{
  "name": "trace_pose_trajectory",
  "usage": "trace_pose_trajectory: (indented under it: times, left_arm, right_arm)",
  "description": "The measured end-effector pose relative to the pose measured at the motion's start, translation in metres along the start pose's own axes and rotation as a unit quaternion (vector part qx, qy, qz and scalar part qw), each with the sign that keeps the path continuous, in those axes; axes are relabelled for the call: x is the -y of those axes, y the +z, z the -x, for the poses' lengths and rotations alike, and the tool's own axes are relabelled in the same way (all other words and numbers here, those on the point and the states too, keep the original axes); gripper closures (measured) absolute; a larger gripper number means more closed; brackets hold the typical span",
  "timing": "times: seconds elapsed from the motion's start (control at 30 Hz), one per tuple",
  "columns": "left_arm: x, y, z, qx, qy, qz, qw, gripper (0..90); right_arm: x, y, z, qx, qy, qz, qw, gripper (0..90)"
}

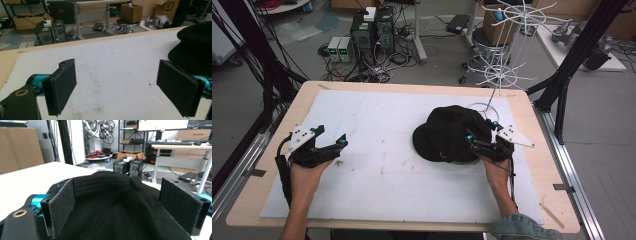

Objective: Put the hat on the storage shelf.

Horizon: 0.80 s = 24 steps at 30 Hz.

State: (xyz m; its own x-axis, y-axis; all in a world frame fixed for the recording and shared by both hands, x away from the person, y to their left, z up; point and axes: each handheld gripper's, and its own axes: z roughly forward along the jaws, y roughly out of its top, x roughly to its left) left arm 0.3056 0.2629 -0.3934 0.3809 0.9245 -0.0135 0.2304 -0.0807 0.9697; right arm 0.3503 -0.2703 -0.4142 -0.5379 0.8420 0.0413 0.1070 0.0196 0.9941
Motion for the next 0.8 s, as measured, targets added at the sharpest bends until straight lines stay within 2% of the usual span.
trace_pose_trajectory:
  times: [0.07, 0.23, 0.27, 0.37, 0.43, 0.63, 0.7, 0.8]
  left_arm:
    - [0.0, 0.0, 0.0, -0.001, -0.002, 0.001, 1.0, 16.4]
    - [0.0, 0.001, -0.001, -0.001, -0.001, -0.004, 1.0, 16.4]
    - [0.001, 0.001, -0.001, -0.002, -0.001, -0.003, 1.0, 16.4]
    - [0.001, 0.002, -0.001, -0.002, -0.002, -0.003, 1.0, 16.4]
    - [0.001, 0.002, 0.0, 0.0, -0.002, -0.004, 1.0, 16.5]
    - [0.003, 0.004, 0.0, 0.002, 0.0, -0.009, 1.0, 16.5]
    - [0.003, 0.004, 0.0, 0.0, -0.002, -0.007, 1.0, 16.5]
    - [0.002, 0.004, 0.0, 0.001, -0.002, -0.007, 1.0, 16.5]
  right_arm:
    - [-0.002, 0.008, 0.004, -0.006, -0.001, -0.01, 0.9999, 13.0]
    - [-0.006, 0.018, 0.01, -0.023, 0.003, 0.0, 0.9997, 13.0]
    - [-0.01, 0.022, 0.012, -0.03, 0.016, 0.002, 0.9994, 13.2]
    - [-0.012, 0.025, 0.012, -0.025, 0.012, 0.009, 0.9996, 13.2]
    - [-0.012, 0.029, 0.013, -0.024, 0.018, 0.006, 0.9995, 13.3]
    - [-0.007, 0.041, 0.02, -0.028, 0.048, -0.012, 0.9984, 13.4]
    - [-0.007, 0.042, 0.021, -0.028, 0.05, -0.016, 0.9982, 13.5]
    - [-0.005, 0.045, 0.023, -0.025, 0.055, -0.036, 0.9975, 15.8]
